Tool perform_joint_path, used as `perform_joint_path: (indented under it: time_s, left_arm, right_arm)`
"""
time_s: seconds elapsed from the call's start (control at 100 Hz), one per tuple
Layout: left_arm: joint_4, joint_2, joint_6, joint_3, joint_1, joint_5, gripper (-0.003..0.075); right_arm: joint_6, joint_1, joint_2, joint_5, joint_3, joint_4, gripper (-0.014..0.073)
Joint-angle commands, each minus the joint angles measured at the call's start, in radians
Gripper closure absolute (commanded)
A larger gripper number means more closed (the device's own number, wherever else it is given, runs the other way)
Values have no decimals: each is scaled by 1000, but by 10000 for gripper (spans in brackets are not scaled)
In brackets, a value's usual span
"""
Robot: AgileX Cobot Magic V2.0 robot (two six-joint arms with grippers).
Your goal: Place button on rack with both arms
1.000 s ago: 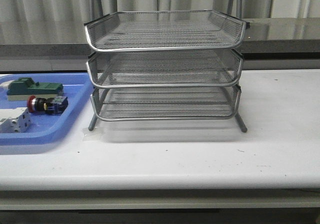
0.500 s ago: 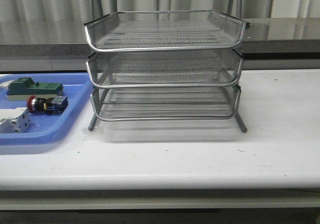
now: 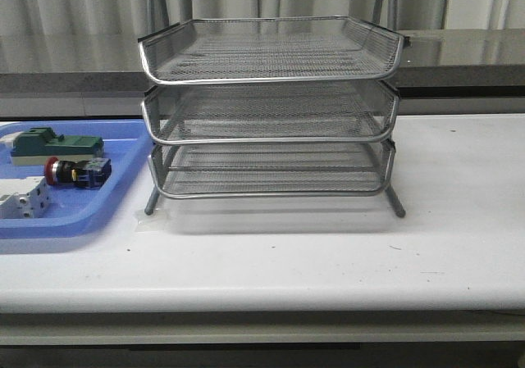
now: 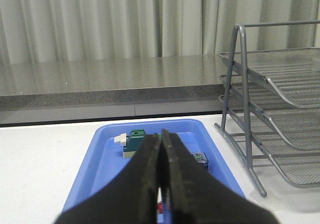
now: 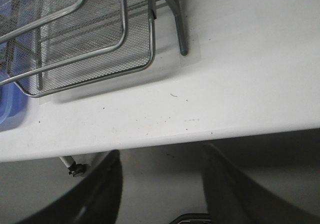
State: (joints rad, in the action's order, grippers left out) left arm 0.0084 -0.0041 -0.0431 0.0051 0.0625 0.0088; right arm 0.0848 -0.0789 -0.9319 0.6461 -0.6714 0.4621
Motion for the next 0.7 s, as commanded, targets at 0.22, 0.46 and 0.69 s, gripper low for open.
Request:
perform_joint_path:
  time_s: [0.22, 0.46, 0.69]
  left_arm:
    - [-8, -31, -10, 32, 1, -84, 741]
    - [-8, -31, -10, 32, 1, -84, 741]
    - [-8, -31, -10, 32, 1, -84, 741]
  right_arm:
    - [-174, 0, -136, -199, -27, 260, 139]
    - [-632, 0, -303, -209, -28, 766, 150]
    - [-1013, 0, -449, -164, -32, 1187, 150]
